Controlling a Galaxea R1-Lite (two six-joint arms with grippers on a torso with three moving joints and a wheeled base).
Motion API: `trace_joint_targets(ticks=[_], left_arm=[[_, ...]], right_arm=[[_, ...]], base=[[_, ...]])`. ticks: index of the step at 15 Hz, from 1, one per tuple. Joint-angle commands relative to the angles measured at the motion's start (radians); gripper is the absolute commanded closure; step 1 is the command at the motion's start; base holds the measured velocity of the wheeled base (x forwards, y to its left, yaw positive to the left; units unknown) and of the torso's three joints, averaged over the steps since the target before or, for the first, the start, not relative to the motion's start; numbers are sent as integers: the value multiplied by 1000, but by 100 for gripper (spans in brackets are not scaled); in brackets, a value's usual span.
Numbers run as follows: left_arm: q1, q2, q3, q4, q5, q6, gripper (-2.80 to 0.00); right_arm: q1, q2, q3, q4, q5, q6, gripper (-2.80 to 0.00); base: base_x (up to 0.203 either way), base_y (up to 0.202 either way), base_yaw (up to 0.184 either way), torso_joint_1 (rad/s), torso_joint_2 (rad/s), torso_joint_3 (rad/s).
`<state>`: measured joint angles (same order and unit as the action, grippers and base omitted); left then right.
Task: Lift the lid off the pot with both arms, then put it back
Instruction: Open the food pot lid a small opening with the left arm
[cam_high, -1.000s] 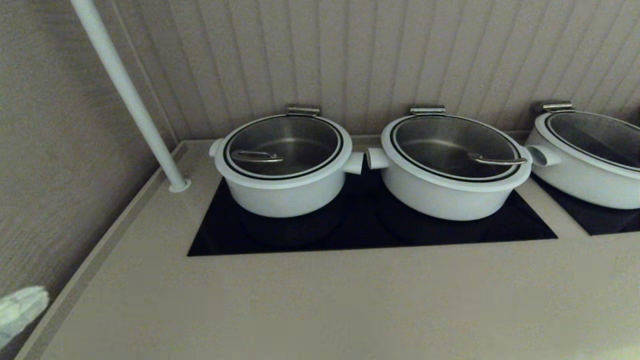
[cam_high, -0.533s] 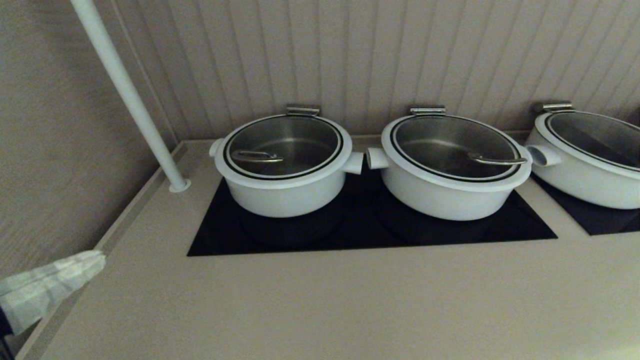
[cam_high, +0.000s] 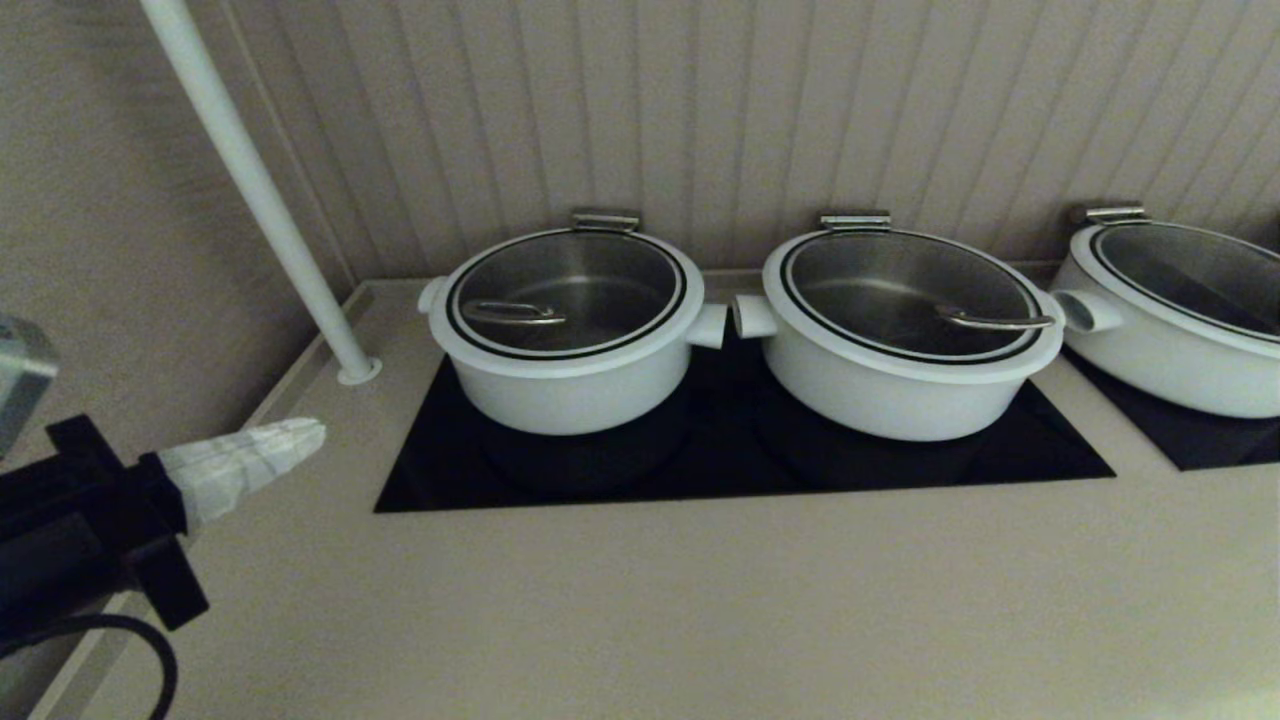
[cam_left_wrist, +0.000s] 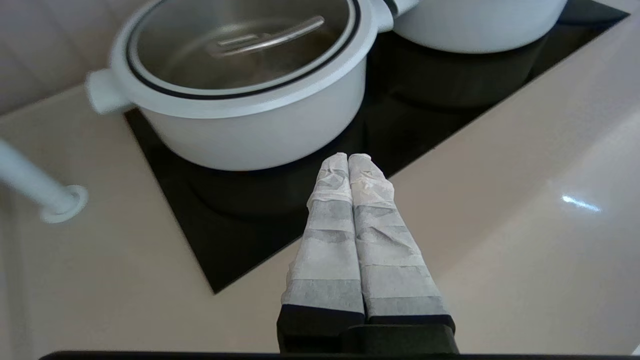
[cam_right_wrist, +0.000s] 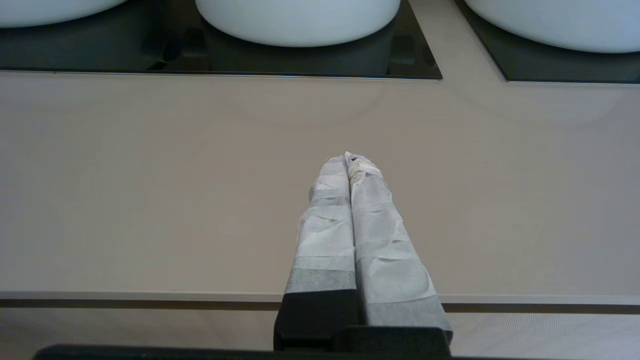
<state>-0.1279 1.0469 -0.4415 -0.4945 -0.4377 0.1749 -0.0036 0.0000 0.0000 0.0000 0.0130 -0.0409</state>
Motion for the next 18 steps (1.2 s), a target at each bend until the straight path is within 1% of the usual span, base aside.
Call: trace_joint_targets(ticks=[1, 3, 6, 16, 18], left_arm=[[-16, 79, 0, -9, -1, 1, 0], [-36, 108, -15, -10, 0, 2, 0], [-44, 124, -26, -10, 0, 3, 0], [-48, 151, -28, -9, 0, 3, 0], [-71, 166, -29, -10, 0, 5, 0]], right_arm=[[1, 1, 0, 0, 1, -1, 0], [1, 0, 0, 0, 1, -1, 0], [1, 0, 0, 0, 1, -1, 0], [1, 0, 0, 0, 1, -1, 0], [1, 1, 0, 0, 1, -1, 0]], base=[[0, 0, 0, 0, 0, 0], [0, 0, 0, 0, 0, 0], [0, 0, 0, 0, 0, 0], [0, 0, 0, 0, 0, 0], [0, 0, 0, 0, 0, 0]])
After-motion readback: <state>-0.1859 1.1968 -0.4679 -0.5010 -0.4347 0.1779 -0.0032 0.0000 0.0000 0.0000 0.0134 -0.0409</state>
